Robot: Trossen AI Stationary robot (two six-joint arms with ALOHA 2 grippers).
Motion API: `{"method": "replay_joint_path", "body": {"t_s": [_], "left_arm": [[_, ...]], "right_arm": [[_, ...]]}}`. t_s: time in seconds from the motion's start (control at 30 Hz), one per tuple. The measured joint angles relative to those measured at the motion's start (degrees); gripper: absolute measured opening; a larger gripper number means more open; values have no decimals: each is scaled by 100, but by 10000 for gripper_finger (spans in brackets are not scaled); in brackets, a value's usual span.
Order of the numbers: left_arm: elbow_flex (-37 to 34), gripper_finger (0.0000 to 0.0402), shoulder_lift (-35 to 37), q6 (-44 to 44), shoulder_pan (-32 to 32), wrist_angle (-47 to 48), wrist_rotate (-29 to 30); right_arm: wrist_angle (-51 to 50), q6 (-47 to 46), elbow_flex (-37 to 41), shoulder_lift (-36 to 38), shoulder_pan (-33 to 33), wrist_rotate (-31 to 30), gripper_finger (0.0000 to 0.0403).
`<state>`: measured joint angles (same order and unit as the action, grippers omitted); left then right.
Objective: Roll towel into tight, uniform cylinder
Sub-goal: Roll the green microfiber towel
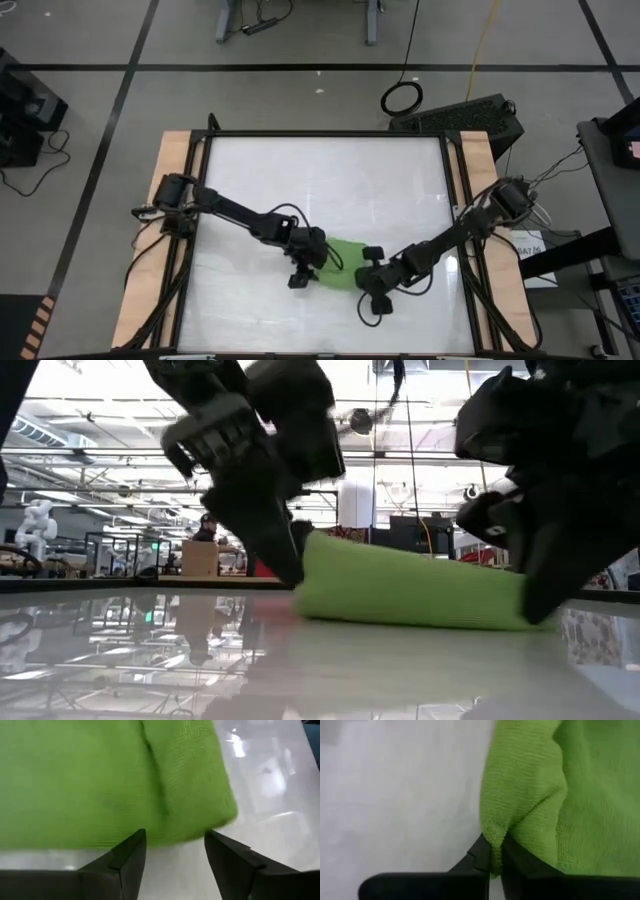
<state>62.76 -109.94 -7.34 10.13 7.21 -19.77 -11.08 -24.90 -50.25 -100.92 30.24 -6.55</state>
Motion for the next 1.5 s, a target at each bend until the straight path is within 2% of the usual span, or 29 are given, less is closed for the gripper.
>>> {"method": "replay_joint_path", "body": {"t_s": [0.17, 0.33, 0.53, 0.7, 0.93, 1.07, 1.13, 1.23, 1.33, 1.5], "left_arm": [[2, 207, 550, 475, 379, 1, 886], [2, 207, 777, 1285, 1078, 127, 2376], [0, 207, 433, 2589, 2027, -138, 4023], [2, 211, -22, 3632, 2423, -853, 4602], [6, 259, -454, 3802, 2476, -1066, 5037], [11, 264, -536, 3781, 2406, -1153, 5445], [11, 260, -536, 3710, 2299, -1109, 5439], [11, 244, -536, 3239, 2117, -1054, 5329], [15, 215, -533, 2794, 1913, -911, 4923], [24, 123, -525, 2523, 1711, -744, 4476]], "right_arm": [[-93, -402, 25, 250, -237, 819, 5], [-66, -646, 27, 314, -414, 1148, 6], [10, -745, 27, 320, -489, 1292, 6], [117, -859, 27, 327, -519, 1308, 6], [311, -973, 25, 331, -518, 1299, 6], [318, -1004, 25, 332, -518, 1297, 6], [318, -1027, 22, 334, -517, 1295, 6], [334, -1030, 19, 338, -516, 1295, 6], [345, -1034, 18, 340, -518, 1300, 6], [368, -1036, 16, 340, -518, 1387, 6]]}}
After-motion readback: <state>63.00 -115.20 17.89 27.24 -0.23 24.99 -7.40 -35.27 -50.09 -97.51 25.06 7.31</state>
